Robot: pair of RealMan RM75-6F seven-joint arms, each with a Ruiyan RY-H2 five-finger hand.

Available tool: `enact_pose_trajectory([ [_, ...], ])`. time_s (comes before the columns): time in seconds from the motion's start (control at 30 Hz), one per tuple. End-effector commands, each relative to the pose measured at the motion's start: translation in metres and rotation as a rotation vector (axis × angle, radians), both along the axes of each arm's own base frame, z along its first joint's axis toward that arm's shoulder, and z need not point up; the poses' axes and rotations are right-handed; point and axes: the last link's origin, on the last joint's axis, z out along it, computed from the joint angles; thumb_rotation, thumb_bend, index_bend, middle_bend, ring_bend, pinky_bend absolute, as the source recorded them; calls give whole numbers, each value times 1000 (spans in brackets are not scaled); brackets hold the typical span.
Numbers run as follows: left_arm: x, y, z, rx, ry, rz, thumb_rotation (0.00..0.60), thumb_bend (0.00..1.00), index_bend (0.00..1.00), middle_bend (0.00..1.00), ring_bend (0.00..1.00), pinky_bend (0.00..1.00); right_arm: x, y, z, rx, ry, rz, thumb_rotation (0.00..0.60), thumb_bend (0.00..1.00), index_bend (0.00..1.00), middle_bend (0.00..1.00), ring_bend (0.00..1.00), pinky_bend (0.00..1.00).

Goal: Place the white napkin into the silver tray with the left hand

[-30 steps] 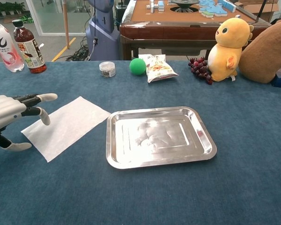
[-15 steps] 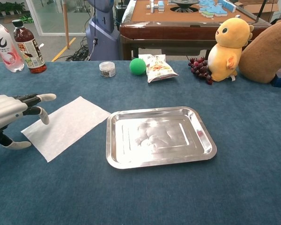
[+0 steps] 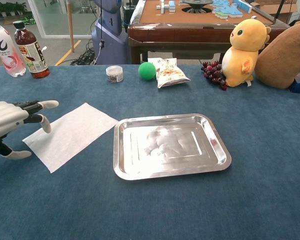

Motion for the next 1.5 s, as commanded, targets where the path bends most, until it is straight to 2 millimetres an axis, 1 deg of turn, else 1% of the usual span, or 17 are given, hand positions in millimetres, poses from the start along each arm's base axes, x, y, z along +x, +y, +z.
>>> enact_pose_trajectory([
  [0.03,-2,1,-2,-1,18,1,600,226,348,0,0,155,0,0,0,-1,-2,0,600,49,275,278,180,295],
  [0.37,-4,1,-5,-5,19,5,600,226,348,0,0,157,0,0,1,-2,-3,-1,600,50,275,278,180,295],
  [0.67,-1,2,-8,1,-1,-2,600,227,365,0,0,169,0,0,1,-3,-4,0,600,49,275,278,180,295],
  [1.5,-3,6,-10,29,-37,-13,600,228,475,0,0,201,0,0,2,-5,-6,0,600,49,275,278,180,295],
])
